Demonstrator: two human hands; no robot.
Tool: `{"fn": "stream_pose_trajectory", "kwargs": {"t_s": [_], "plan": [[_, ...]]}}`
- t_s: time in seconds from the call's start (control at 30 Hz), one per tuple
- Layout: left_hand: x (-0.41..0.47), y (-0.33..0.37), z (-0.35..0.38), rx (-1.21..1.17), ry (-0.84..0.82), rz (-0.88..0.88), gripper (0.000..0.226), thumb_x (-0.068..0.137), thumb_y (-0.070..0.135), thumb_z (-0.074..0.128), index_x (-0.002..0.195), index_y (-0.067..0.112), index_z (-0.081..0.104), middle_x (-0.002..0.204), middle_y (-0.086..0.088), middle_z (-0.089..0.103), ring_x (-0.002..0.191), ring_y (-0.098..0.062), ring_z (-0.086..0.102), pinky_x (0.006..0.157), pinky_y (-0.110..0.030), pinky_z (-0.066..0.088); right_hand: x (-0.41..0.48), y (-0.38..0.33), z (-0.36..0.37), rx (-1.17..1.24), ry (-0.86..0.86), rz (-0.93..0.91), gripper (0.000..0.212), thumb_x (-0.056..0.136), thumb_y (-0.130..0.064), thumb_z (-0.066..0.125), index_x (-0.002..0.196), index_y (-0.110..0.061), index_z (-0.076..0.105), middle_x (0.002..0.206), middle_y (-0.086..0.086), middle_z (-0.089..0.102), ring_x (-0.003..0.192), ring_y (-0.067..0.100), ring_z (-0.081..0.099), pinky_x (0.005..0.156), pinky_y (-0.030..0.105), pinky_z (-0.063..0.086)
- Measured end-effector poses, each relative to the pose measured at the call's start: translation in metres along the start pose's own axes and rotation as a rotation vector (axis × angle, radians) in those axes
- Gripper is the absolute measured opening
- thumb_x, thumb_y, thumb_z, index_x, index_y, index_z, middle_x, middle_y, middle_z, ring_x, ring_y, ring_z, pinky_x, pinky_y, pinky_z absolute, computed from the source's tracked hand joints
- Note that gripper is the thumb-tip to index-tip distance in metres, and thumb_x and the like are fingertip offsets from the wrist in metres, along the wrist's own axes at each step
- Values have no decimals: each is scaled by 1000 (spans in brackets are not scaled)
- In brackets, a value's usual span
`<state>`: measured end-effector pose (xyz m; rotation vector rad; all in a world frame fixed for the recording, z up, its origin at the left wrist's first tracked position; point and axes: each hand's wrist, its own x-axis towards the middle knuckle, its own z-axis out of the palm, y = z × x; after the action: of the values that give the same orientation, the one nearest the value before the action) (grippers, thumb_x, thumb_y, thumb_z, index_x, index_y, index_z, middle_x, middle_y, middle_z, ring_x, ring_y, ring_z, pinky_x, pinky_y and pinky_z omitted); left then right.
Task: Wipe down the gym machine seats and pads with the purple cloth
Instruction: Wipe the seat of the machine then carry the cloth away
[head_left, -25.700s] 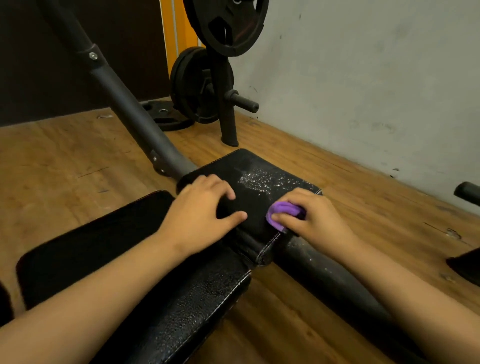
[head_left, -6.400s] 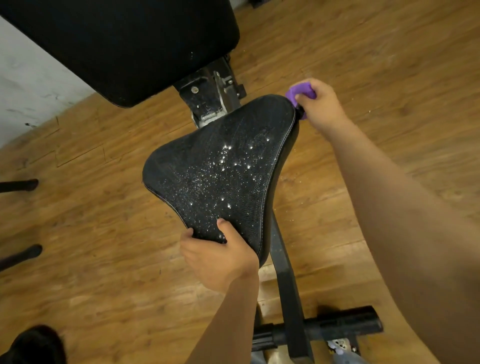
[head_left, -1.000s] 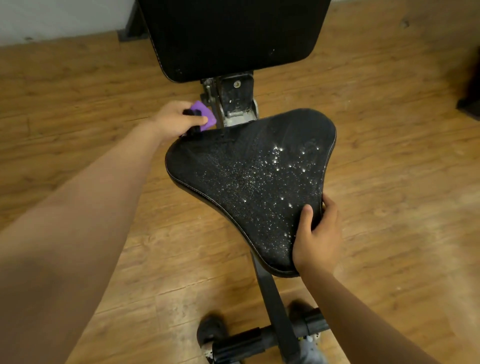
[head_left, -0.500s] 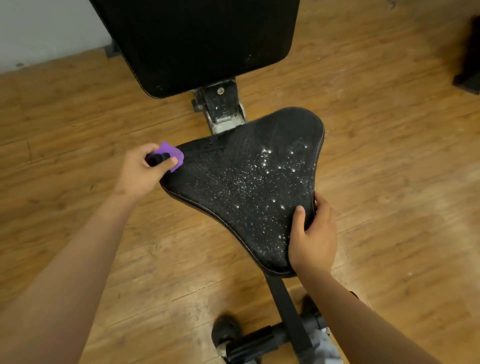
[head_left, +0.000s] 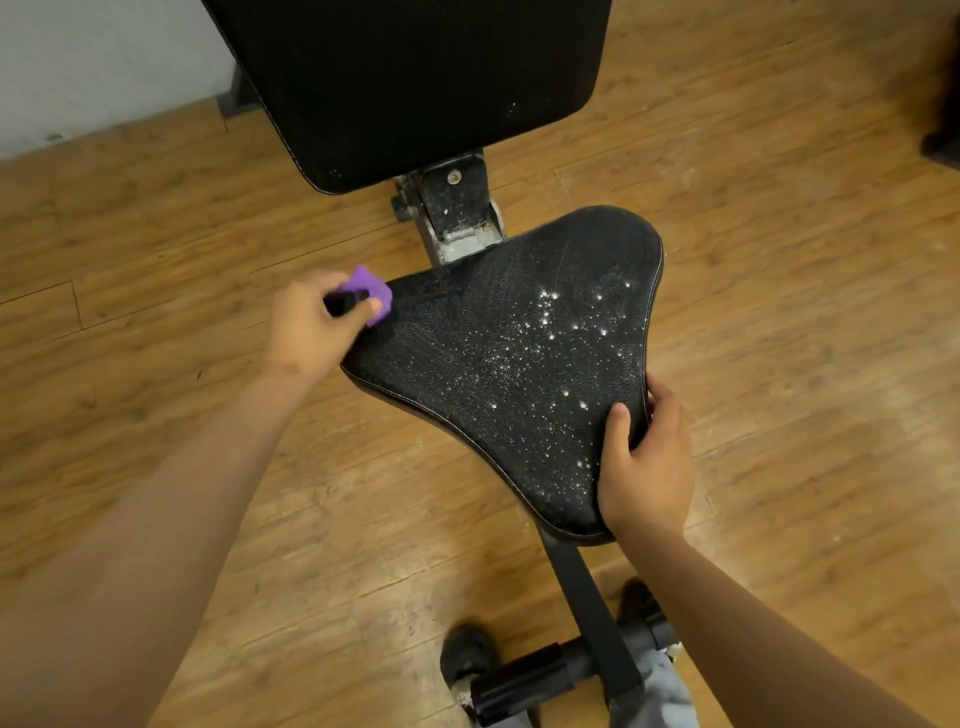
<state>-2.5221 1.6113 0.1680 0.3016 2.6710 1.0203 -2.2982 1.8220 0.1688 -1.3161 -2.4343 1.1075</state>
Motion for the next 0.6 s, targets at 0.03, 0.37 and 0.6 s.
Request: {"fn": "stream_pose_trajectory", "kwargs": {"t_s": [0.03,0.37,0.6], "plan": [[-19,2,0,6,-32,72,13,83,22,73,96,19,70,88,2,64,81,-15,54,70,-29,37,0,-1,0,-2,0,0,56,88,-46,37,139,-22,41,129,-3,52,115,17,51,86,33,42],[13,10,14,140,-5,155,37,86,23,70,119,7,64,111,-4,63,112,-24,53,100,-38,39,-1,-5,-1,5,2,7,55,87,-46,36,137,-23,42,129,-4,52,115,18,51,89,39,47],[-53,20,30,15,100,165,26,84,19,73,108,10,70,98,5,61,98,-15,50,81,-11,32,-1,-7,-1,-10,-1,-22,55,88,-45,37,136,-18,43,127,0,52,113,21,51,89,39,46]]}}
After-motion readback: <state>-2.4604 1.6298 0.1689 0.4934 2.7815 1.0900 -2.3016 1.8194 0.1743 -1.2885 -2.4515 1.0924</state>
